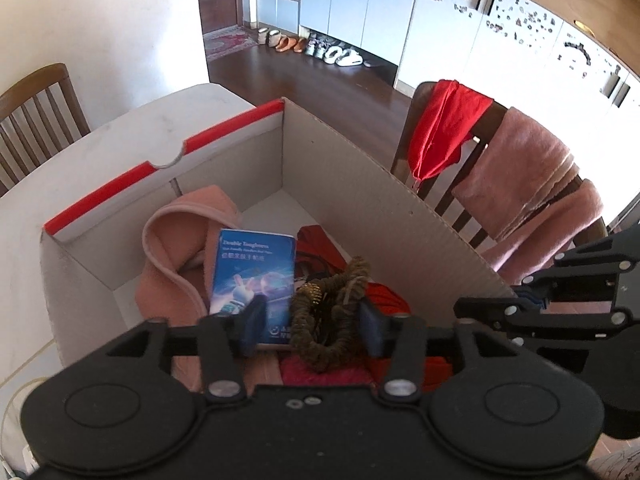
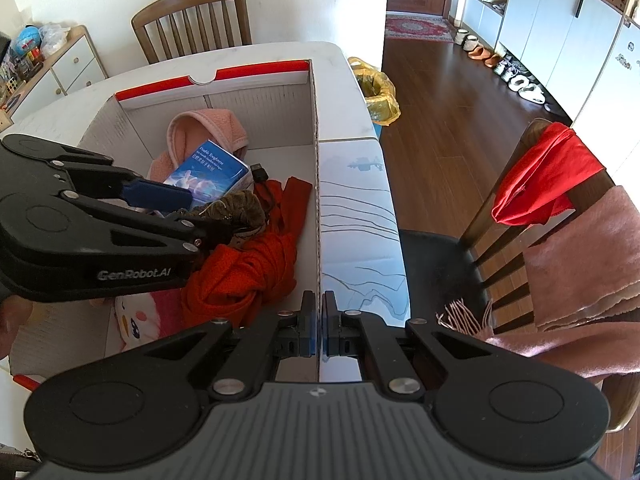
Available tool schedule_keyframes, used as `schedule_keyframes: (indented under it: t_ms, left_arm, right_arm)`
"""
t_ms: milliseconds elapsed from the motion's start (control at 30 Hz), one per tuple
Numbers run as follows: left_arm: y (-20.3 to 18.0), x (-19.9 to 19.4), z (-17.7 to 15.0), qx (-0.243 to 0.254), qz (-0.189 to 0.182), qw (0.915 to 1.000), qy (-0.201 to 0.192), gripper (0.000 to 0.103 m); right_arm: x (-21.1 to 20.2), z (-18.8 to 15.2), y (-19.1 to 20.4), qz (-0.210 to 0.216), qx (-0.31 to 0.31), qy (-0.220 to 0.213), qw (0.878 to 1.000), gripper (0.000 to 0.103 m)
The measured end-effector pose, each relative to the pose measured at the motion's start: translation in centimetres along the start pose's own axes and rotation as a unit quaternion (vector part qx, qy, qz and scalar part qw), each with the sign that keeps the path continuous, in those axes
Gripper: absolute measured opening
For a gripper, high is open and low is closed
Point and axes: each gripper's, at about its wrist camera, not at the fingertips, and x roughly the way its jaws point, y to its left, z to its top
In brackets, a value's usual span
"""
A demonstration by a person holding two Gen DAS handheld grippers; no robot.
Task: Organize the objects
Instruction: 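Open the left gripper to release the bracelet onto the red cloth, then move the left gripper to the white USB cable on the table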
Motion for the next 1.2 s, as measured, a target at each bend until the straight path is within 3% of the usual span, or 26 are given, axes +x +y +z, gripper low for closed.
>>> schedule_keyframes:
  t_ms: [167, 300, 667, 900, 1200]
  left_arm:
    - [0.6, -1.1, -0.3, -0.017, -0.002, 0.9998, -0.012, 0.065]
    - [0.9, -2.3, -0.6, -0.026, 0.002, 0.9993, -0.025, 0.077]
    - [1.8, -6.6, -1.9, -0.065, 0.005, 0.9959, -0.064, 0.088]
    - [2.9, -9.3, -3.5, -0.095, 0.024, 0.9915, -0.086, 0.098]
    - [7.1, -12.0, -7.5, -0.163, 0.066, 0.9799, -0.094, 0.102]
  right_arm:
    - [0.0, 0.0, 0.0, 0.0, 0.0, 0.0, 1.0, 0.002]
    - [0.0, -0.1, 0.0, -0.001, -0.001, 0.0, 1.0, 0.002]
    - [-0.1, -0.1, -0.1, 0.001, 0.001, 0.001, 1.0, 0.002]
    - [-0.2, -0.2, -0.1, 0.001, 0.0, 0.002, 1.0, 0.002]
    - [-0.4, -0.2, 0.1, -0.005, -0.004, 0.003, 1.0, 0.002]
